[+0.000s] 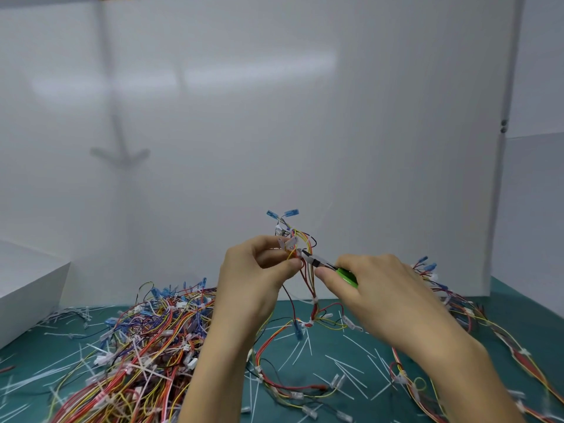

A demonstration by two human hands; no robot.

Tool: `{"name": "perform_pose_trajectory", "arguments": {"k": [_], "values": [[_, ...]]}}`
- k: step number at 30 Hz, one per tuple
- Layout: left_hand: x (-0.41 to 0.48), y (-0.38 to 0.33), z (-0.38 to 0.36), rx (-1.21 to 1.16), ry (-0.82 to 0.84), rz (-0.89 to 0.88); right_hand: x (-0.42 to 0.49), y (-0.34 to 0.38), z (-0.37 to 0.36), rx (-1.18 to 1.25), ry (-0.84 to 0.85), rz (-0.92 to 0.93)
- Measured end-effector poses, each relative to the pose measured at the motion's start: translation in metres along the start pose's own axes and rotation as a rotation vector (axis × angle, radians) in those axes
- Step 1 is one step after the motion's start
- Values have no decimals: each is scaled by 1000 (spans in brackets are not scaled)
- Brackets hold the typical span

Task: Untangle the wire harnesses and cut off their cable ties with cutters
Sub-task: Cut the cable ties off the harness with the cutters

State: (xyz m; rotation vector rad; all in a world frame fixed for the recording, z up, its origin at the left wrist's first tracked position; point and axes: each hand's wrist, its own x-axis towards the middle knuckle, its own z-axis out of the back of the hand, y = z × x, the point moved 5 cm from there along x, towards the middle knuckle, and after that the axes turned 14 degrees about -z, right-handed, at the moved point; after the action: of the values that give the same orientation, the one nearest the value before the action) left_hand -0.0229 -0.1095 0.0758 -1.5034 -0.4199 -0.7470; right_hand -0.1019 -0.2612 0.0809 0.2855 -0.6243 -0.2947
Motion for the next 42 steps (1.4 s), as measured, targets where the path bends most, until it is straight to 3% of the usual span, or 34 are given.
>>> {"name": "perform_pose_trajectory", "arguments": {"k": [33,38,42], "values": [[1,0,3,-31,-50,-4,1,2,-3,34,14,-25],[1,-2,7,-117,-112,24,5,0,1,378,17,-130],[1,-1,11,-197,-141,97,8,-5,-1,686,153,-232]]}}
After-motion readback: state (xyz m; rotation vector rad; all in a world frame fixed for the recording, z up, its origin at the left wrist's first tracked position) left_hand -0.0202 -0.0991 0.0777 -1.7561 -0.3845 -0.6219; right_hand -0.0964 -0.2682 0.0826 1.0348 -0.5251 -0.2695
